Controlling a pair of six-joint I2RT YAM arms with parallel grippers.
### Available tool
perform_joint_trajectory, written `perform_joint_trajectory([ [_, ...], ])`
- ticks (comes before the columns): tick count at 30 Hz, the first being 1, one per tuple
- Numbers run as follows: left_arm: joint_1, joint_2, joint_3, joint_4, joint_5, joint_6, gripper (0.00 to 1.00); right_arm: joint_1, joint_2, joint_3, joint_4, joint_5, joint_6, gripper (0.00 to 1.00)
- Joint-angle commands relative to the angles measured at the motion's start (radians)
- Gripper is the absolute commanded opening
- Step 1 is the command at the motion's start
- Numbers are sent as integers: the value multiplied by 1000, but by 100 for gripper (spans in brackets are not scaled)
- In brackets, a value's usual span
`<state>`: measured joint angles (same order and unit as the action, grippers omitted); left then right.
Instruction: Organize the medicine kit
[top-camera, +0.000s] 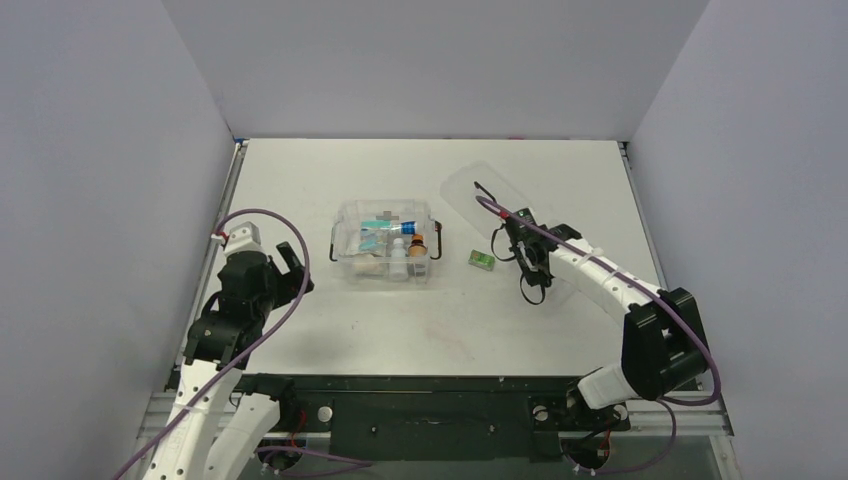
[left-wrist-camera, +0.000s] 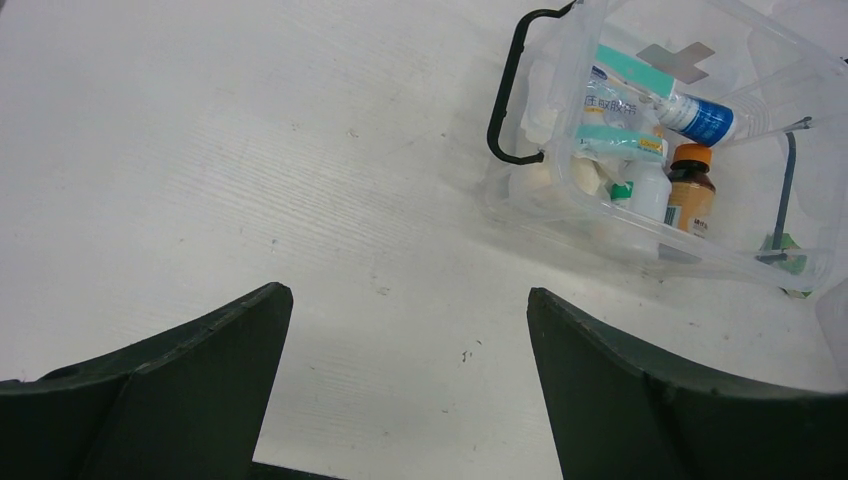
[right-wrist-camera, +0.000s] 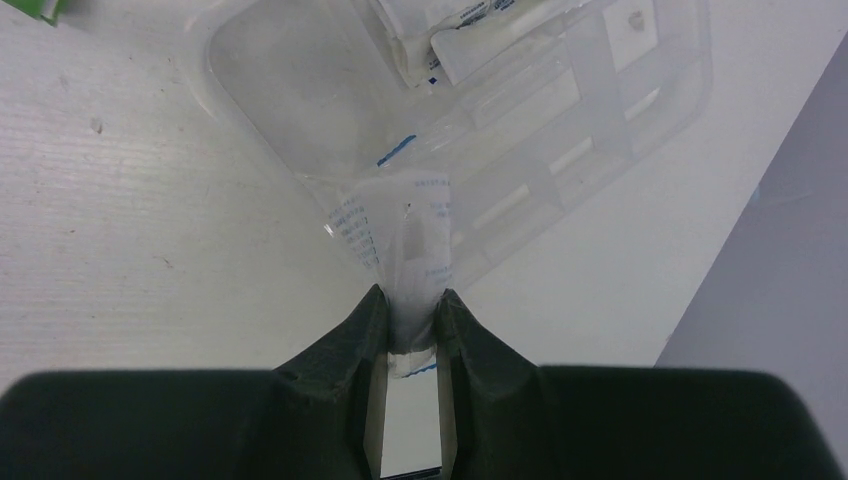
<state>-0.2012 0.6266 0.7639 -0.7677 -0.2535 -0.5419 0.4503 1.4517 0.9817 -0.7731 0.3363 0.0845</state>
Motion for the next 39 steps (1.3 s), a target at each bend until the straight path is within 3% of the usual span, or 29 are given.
perform_joint_trajectory([
  [1,-16,-11,24,22,4,3,87,-13,20,12,-18,-30,-57,1],
  [22,-23,-12,25,24,-1,3,87,-30,195,86,22,-142,-144,0],
  [39,-19,-6,23,23,-1,3,87,-12,235,107,74,-429,-52,2],
])
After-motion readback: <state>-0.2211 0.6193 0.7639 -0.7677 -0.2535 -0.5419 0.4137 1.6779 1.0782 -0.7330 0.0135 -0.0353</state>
